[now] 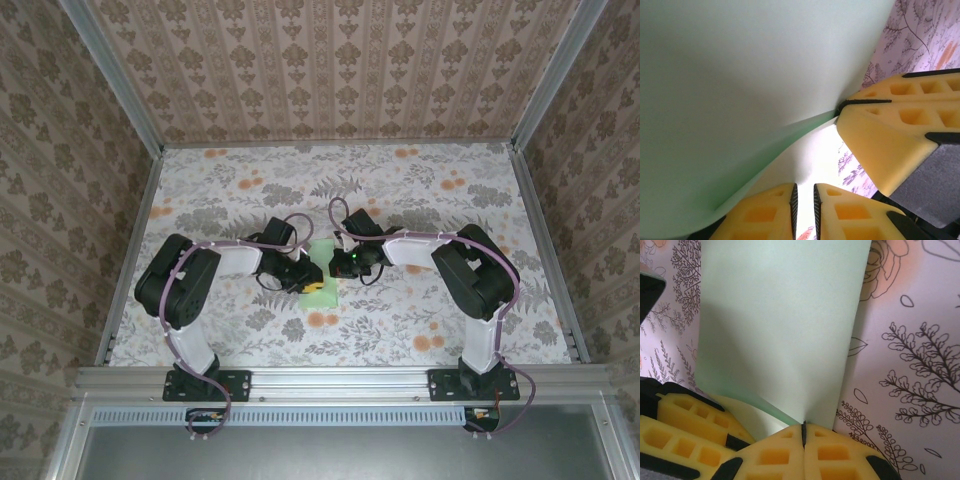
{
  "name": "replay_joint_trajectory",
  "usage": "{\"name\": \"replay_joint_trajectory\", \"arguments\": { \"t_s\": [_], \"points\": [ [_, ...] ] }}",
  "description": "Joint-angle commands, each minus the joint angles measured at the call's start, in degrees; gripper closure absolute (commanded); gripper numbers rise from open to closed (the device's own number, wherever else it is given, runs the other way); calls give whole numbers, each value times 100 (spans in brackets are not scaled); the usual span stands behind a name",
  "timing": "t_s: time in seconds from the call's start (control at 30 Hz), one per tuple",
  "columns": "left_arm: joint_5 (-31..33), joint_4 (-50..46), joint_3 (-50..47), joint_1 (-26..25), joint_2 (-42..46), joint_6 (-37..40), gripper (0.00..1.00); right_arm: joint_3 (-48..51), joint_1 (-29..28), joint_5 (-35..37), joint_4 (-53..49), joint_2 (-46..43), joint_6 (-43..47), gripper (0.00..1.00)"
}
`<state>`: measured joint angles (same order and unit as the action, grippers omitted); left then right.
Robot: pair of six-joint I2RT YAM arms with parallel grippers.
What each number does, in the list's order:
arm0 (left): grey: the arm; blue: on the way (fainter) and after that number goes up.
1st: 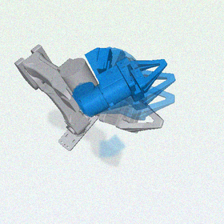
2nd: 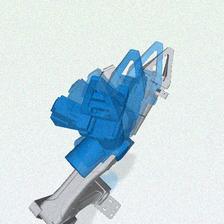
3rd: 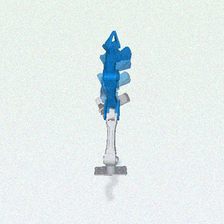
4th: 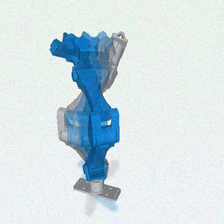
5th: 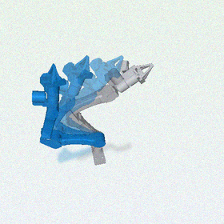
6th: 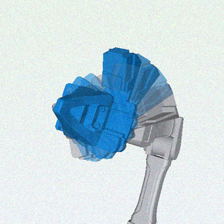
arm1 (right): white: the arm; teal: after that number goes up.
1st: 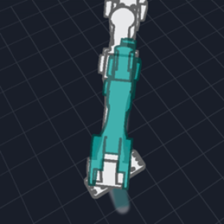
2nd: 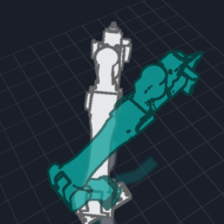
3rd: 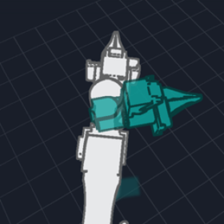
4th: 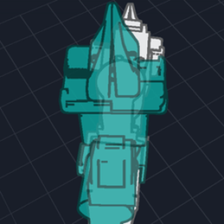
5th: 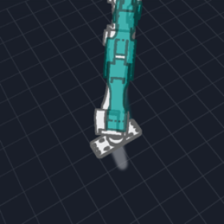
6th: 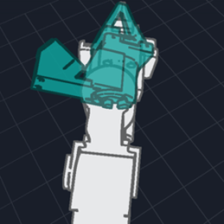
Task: Fold a paper plane with a square sheet of paper (pick it up from the middle)
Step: Fold the triangle a second time at the center of the table.
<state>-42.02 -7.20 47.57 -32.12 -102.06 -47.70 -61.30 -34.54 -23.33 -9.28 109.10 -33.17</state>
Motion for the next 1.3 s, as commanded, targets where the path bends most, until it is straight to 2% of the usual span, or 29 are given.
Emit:
{"name": "replay_joint_trajectory", "arguments": {
  "t_s": [0.0,0.3,0.47,0.7,0.87,1.27],
  "points": [
    [772,-823,-65,-5,-209,182,81,-53,23,142,-340,-211,-24,93],
    [945,-994,-4,-96,-279,297,84,62,22,471,-511,-696,-128,81],
    [1156,-1140,42,-144,-253,249,85,344,-47,449,-467,-1049,-321,86],
    [1332,-999,-71,-198,-213,-184,86,906,-483,486,-271,-1499,-869,97],
    [1380,-866,-136,-225,-142,-419,86,1140,-705,538,-57,-1577,-1122,98],
    [1361,-879,-135,-241,-33,-522,86,653,-1096,624,-100,-946,-1026,97]
  ]
}}
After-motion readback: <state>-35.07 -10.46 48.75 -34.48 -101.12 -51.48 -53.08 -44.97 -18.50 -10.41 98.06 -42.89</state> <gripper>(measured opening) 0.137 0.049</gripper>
